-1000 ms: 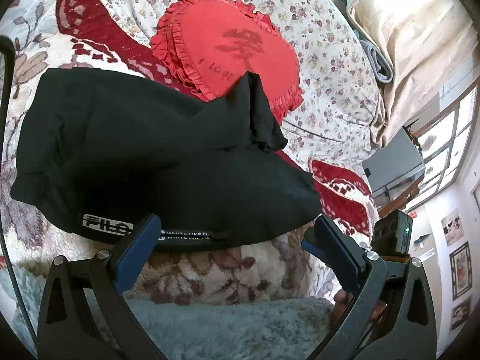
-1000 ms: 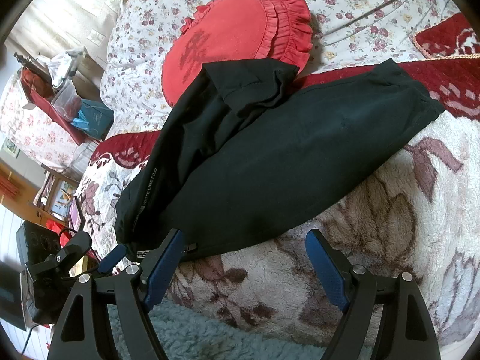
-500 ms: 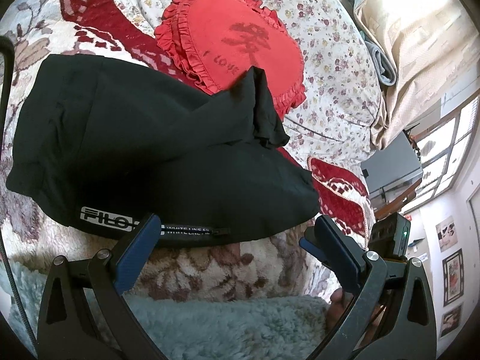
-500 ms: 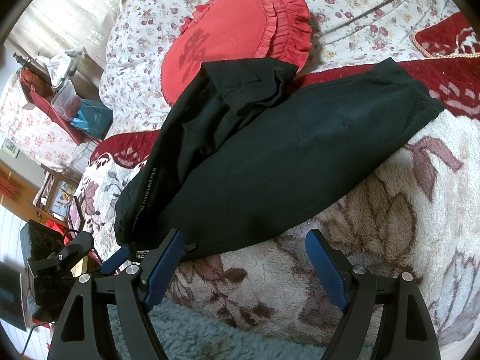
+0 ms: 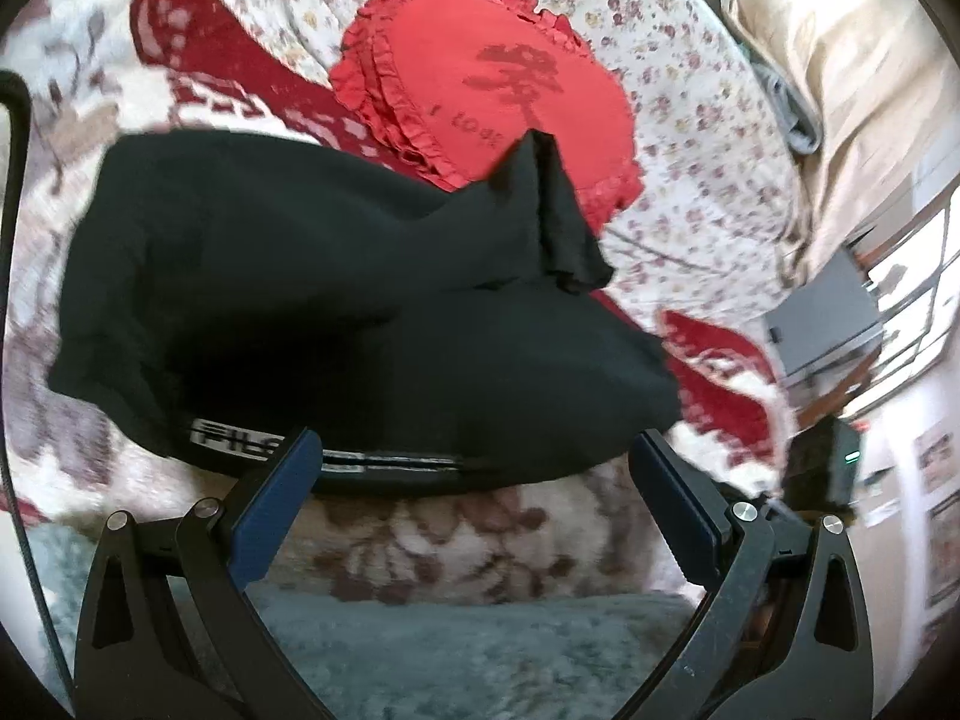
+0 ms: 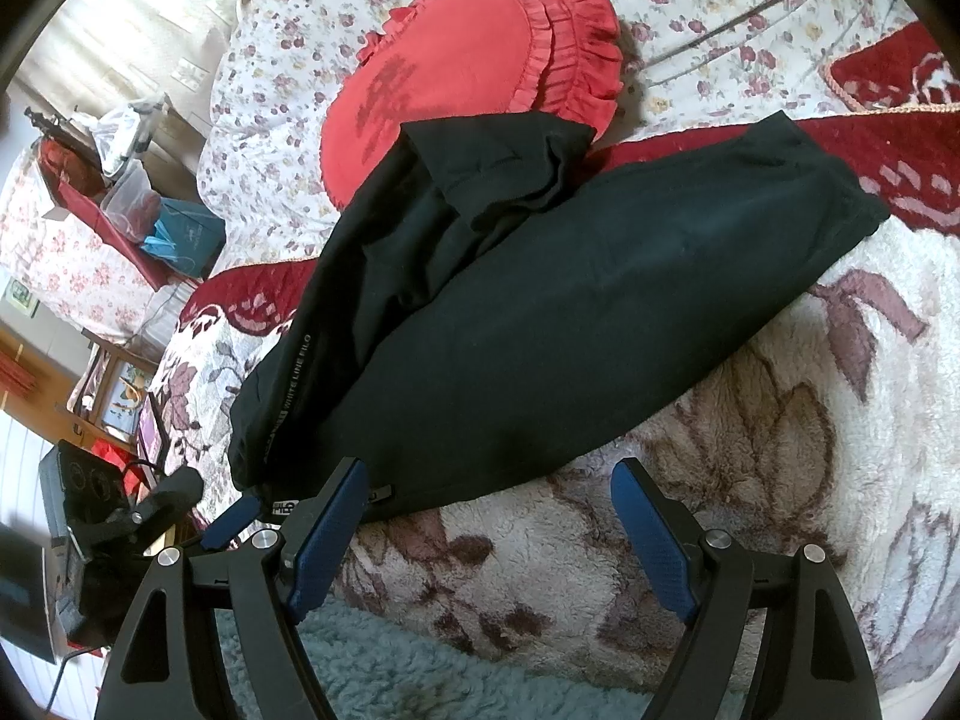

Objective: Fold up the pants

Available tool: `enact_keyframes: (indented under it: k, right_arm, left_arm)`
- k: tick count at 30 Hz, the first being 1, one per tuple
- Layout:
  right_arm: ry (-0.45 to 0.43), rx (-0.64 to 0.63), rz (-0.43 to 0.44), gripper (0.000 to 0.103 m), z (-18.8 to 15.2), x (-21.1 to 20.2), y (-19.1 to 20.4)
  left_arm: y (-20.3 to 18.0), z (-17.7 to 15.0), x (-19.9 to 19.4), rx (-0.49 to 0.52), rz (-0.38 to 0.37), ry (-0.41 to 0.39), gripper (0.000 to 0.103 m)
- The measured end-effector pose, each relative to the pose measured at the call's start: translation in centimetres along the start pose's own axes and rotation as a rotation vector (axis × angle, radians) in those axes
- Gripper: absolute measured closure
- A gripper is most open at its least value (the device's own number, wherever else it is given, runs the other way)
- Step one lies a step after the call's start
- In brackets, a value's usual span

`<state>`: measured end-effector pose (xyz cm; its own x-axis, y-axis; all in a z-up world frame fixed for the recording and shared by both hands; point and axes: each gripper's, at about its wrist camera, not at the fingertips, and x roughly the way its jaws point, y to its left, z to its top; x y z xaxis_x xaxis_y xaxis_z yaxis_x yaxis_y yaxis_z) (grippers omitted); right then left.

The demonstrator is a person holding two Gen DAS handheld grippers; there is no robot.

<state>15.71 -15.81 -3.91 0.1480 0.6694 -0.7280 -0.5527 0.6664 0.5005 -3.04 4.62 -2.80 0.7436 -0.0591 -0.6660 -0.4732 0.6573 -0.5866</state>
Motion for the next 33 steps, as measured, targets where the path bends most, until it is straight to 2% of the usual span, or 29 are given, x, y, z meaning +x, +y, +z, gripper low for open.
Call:
enact_keyframes:
  k: [6,9,14,29,31,33]
  right_arm:
    - [-0.004,0.008,0.003,0.021,-0.3,-0.1,-0.2]
    - [-0.003,0.017,0.006,0.021,-0.2,-0.3,-0.2]
    - [-0.002,0.022,0.009,0.021,-0.2,-0.5,-0.2]
    - [0.002,0.032,0.015,0.021,0.1,-0.6,-0.3]
    - [0.001,0.032,0.016,0.021,0.1,-0.6,-0.3]
    - [0.002,0.034,0.017,0.021,0.1,-0.6,-0.3]
  left_arm:
    - [-2.0,-0.9,0.1,0.126,0.188,-0.054,0.001]
    - [-2.5,-1.1,0.5,0.156,0.281,-0.067,0.001]
    - [-3.1,-1.6,0.9,0.207,0.373,-0.078,0.001]
    - [-3.3,-1.7,1.2,0.199,0.371,-0.054,0.001]
    - [-3.2,-1.6,1.1,0.188,0.353,-0.046,0.001]
    - [-2.3,-0.4,0.3,0.149,0.291,0.012,0.001]
